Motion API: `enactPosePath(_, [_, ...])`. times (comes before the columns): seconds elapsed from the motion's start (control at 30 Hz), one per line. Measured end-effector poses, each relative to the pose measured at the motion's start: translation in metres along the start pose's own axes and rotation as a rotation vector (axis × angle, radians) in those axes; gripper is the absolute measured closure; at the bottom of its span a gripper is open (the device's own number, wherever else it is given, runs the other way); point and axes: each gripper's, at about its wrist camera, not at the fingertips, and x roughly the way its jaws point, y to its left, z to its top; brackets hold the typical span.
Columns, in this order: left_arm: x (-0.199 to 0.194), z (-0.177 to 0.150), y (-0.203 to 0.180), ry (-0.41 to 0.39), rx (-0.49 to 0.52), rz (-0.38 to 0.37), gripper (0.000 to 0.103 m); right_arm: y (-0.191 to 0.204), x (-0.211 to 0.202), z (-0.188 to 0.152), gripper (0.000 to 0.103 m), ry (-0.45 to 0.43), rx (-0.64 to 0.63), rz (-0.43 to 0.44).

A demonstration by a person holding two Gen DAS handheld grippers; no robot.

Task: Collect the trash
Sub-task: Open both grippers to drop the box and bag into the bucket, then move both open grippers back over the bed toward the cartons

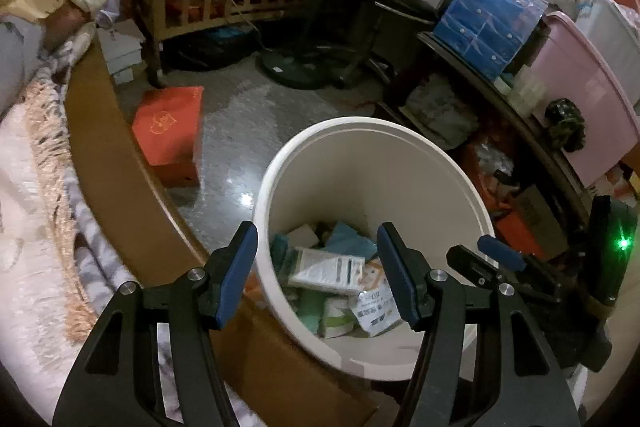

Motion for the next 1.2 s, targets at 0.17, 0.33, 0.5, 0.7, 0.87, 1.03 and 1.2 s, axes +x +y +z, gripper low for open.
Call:
enactPosePath(0.17, [-0.01,-0.005,0.002,-0.022,0.029,0.047,0.042,0.007,0.001,-0.001,0.033,-0.006,-0.026,0.001])
enactPosePath(0.33, [-0.024,-0.008,0.007,-0.051,0.048,0.09,0.042,0.022,-0.002,-0.002,0.033,-0.04,-0.091,-0.01])
enactPosePath(0.5, [-0.043,-0.014,0.02,-0.088,0.05,0.144,0.042,0.033,-0.001,-0.003,0.033,-0.057,-0.128,-0.004])
enactPosePath(0.7, [-0.065,-0.023,0.046,-0.121,0.02,0.211,0.042,0.046,0.002,-0.005,0.033,-0.062,-0.151,-0.012])
enactPosePath(0.87, [-0.089,-0.034,0.073,-0.145,-0.006,0.274,0.042,0.064,0.004,-0.011,0.033,-0.061,-0.207,-0.02])
enactPosePath(1.03, [-0.12,-0.045,0.101,-0.183,-0.015,0.352,0.042,0.093,-0.008,-0.013,0.033,-0.106,-0.244,0.007])
enactPosePath(1.2, [-0.15,-0.058,0.137,-0.21,-0.065,0.408,0.042,0.136,-0.008,-0.02,0.033,-0.093,-0.327,0.039])
